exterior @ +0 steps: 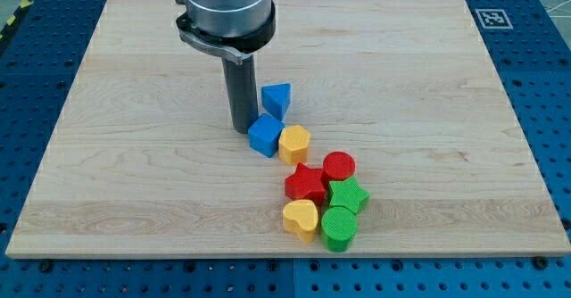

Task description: Push the blue cube slightly up and right

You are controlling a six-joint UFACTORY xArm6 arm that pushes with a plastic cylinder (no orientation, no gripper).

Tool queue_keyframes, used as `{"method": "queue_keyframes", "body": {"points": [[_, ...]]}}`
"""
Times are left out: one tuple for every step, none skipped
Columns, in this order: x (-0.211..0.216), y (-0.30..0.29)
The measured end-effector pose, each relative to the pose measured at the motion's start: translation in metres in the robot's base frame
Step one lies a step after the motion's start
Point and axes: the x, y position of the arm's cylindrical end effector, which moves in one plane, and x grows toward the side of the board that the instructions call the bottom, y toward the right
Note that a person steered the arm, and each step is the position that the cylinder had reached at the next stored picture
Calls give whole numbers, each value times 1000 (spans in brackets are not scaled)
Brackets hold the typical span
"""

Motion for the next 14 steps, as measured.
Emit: {"method": "queue_keyframes", "body": {"points": [[0, -15], [16, -37], [46, -38], [49, -18], [29, -12], [-5, -6], [-24, 18], [-28, 29], [-20, -9], [10, -37], [27, -29], [28, -5], [18, 15], [4, 39]]}}
